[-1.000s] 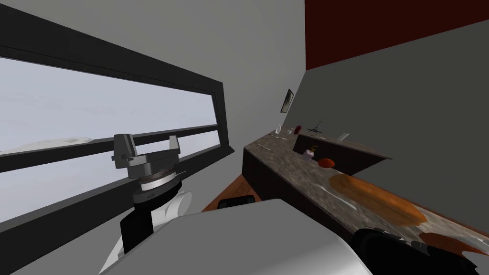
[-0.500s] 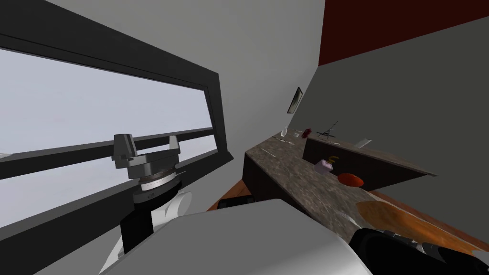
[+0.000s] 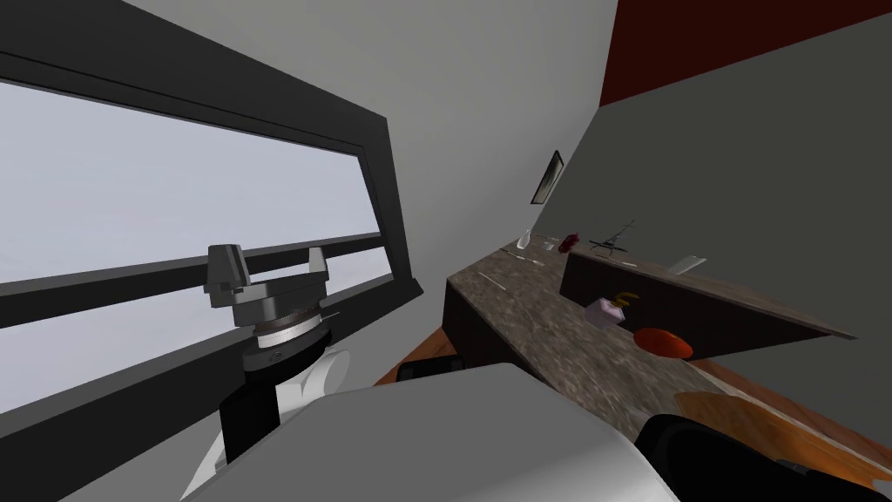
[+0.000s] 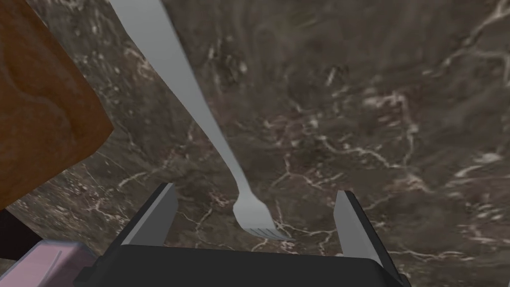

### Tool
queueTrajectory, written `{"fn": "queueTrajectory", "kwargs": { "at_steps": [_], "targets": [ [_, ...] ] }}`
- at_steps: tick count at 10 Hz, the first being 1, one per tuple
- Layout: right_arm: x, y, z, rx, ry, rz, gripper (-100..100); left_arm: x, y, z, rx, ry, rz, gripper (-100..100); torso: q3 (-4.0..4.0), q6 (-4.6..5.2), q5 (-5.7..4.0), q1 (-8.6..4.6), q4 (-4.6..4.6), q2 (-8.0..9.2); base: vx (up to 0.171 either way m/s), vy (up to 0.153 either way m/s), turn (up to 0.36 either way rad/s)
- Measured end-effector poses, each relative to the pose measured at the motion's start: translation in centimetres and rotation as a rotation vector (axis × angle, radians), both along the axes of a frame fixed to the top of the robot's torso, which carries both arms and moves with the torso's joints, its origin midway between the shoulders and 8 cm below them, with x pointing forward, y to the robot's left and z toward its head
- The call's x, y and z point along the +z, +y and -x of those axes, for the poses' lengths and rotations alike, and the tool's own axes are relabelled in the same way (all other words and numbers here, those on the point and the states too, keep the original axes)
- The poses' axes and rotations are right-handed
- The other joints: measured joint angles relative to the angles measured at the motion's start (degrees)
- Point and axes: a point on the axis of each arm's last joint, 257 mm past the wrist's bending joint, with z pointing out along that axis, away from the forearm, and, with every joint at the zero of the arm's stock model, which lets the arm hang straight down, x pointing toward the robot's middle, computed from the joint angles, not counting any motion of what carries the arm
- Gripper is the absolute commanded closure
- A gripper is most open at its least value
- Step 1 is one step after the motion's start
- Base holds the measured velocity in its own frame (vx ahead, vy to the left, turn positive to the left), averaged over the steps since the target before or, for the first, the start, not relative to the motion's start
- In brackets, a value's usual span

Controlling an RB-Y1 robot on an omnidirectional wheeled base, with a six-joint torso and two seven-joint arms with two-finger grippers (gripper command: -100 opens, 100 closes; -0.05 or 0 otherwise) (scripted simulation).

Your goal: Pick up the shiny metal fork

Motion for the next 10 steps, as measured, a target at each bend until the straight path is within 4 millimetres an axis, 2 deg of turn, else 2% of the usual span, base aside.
{"fn": "queueTrajectory", "kwargs": {
  "at_steps": [1, 5, 6, 7, 9, 10],
  "targets": [
    [0.0, 0.0, 0.1, 0.0, 0.0, 0.001, 100, 0.0, 0.0, 0.0, 0.0, 0.0, 0.0, 0, 0.01, 0.01, 0.02, 0.08, 0.0, 0.02, 0.0, 0.0, 0.0],
    [0.0, -0.1, 0.1, 0.004, 0.003, 0.004, 100, 0.0, 0.0, 0.0, 0.0, 0.0, 0.0, 0, 0.03, 0.04, -0.07, 0.14, 0.04, 0.02, 0.0, -0.002, 0.001],
    [0.0, -0.1, 0.1, 0.004, 0.003, 0.004, 0, 0.0, 0.0, 0.0, 0.0, 0.0, 0.0, 0, 0.03, 0.03, -0.07, 0.13, 0.04, 0.02, 0.0, 0.0, 0.0],
    [0.0, -0.1, 0.1, 0.004, 0.003, 0.004, 100, 0.0, 0.0, 0.0, 0.0, 0.0, 0.0, 0, 0.03, 0.03, -0.07, 0.13, 0.04, 0.02, -0.014, 0.036, -0.102],
    [1.2, -0.8, -0.9, 0.015, 0.003, 0.004, 100, 0.0, 0.0, 0.0, 0.0, 0.0, 0.0, 0, 0.08, 0.1, 0.0, 0.33, 0.05, 0.11, -0.016, 0.035, -0.076],
    [1.2, -0.8, -0.9, 0.015, 0.003, 0.002, 0, 0.0, 0.0, 0.0, 0.0, 0.0, 0.0, 0, 0.07, 0.06, -0.04, 0.26, 0.06, 0.09, 0.0, 0.0, 0.0]
  ]
}}
